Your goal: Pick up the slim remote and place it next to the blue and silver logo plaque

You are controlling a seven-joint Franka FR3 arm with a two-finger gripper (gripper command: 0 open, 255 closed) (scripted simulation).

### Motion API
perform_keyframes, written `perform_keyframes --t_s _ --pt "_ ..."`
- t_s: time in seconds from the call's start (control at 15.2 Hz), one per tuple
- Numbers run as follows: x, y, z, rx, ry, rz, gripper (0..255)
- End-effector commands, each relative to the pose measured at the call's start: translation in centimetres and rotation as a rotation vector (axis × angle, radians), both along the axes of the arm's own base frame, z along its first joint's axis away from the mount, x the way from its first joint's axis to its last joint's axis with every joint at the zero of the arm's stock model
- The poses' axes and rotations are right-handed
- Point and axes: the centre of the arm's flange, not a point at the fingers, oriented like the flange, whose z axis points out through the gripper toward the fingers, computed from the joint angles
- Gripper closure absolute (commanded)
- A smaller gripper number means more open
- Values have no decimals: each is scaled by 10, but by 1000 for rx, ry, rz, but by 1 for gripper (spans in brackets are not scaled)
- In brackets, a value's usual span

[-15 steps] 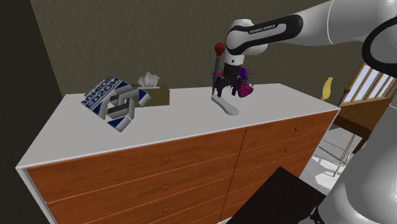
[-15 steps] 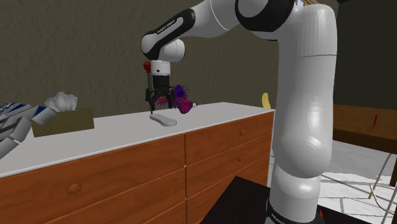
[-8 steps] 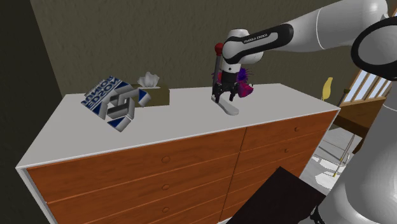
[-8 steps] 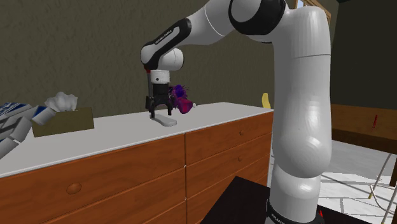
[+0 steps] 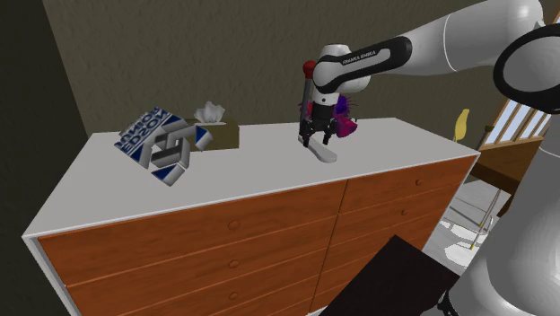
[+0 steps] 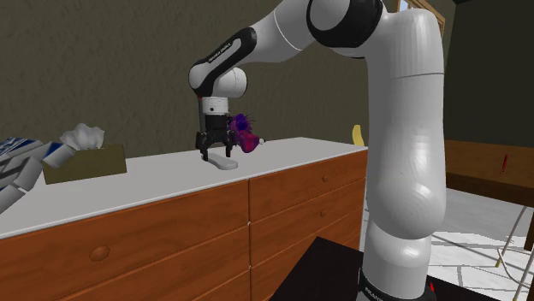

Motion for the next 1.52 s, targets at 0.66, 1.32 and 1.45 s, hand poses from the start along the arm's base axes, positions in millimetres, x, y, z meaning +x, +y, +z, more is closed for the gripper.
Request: perform_keyframes --t_s 0.66,1.32,1.45 --pt "0 0 5 0 0 0 255" --pt "0 0 58 0 0 0 255" --pt "0 0 69 0 0 0 255"
